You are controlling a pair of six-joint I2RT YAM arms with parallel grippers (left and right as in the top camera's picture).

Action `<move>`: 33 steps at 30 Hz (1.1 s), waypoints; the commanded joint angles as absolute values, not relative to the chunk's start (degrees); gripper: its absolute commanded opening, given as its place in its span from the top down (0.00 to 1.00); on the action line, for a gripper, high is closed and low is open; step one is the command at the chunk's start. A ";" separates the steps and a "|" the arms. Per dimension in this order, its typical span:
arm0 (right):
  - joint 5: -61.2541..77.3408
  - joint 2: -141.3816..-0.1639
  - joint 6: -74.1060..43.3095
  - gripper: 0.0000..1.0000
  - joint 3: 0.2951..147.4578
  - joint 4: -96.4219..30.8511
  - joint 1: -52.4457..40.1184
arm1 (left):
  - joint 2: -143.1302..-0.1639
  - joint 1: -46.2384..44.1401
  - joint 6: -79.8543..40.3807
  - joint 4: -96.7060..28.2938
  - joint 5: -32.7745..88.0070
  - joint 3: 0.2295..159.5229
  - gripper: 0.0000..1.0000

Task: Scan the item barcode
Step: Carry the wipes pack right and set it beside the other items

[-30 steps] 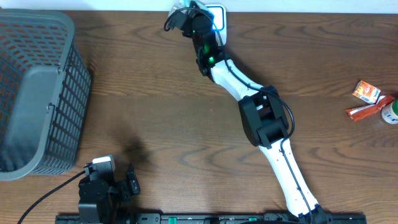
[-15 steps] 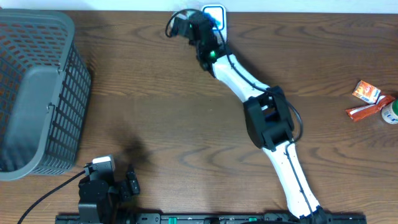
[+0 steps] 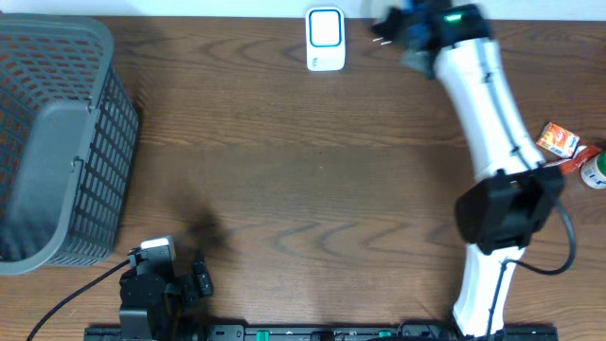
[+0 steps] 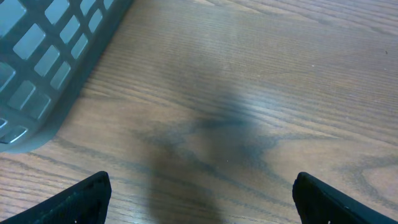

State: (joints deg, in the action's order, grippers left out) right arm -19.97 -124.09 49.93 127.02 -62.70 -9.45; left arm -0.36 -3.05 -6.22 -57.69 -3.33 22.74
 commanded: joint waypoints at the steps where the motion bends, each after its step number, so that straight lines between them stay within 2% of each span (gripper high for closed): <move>1: -10.96 -125.67 32.08 0.99 126.93 -63.31 -1.13 | -0.32 -2.96 -6.74 -58.00 -3.60 22.70 0.06; 6: -10.20 -128.14 11.46 0.99 126.72 -66.08 10.76 | -0.32 -2.96 -6.76 -58.00 -3.60 22.70 0.06; 12: -10.17 -132.73 -6.28 0.99 126.63 -73.91 21.87 | -0.32 -2.96 -6.74 -58.00 -3.60 22.70 0.06; 15: -10.15 -135.44 -10.81 0.97 126.63 -76.23 24.99 | -0.32 -2.96 -6.74 -57.98 -3.60 22.70 0.06; 19: -10.15 -137.95 -11.11 0.92 126.63 -78.67 27.38 | -0.32 -2.96 -6.74 -58.00 -3.60 22.70 0.06; 23: -10.13 -138.34 -11.11 0.92 126.63 -78.91 27.92 | -0.32 -2.96 -6.74 -58.00 -3.60 22.70 0.06; 24: -10.11 -138.34 -11.11 0.88 126.65 -78.78 27.90 | -0.32 -2.96 -6.74 -58.00 -3.60 22.70 0.06; 27: -9.87 -138.34 -11.11 0.52 126.65 -78.72 27.68 | -0.32 -2.96 -6.74 -58.00 -3.60 22.70 0.06; 29: -9.06 -138.32 -11.11 0.35 126.65 -79.09 27.62 | -0.32 -2.96 -6.74 -58.00 -3.60 22.70 0.06; 30: -8.34 -138.21 -11.09 0.16 126.72 -79.35 27.59 | -0.32 -2.96 -6.74 -58.00 -3.60 22.70 0.06; 33: -4.49 -137.27 -11.11 0.01 127.85 -80.23 27.38 | -0.32 -2.96 -6.74 -58.00 -3.60 22.70 0.06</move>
State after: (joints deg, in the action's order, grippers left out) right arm -8.16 -138.85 -10.57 126.54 -79.88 28.01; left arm -0.36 -3.05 -6.22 -57.69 -3.33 22.74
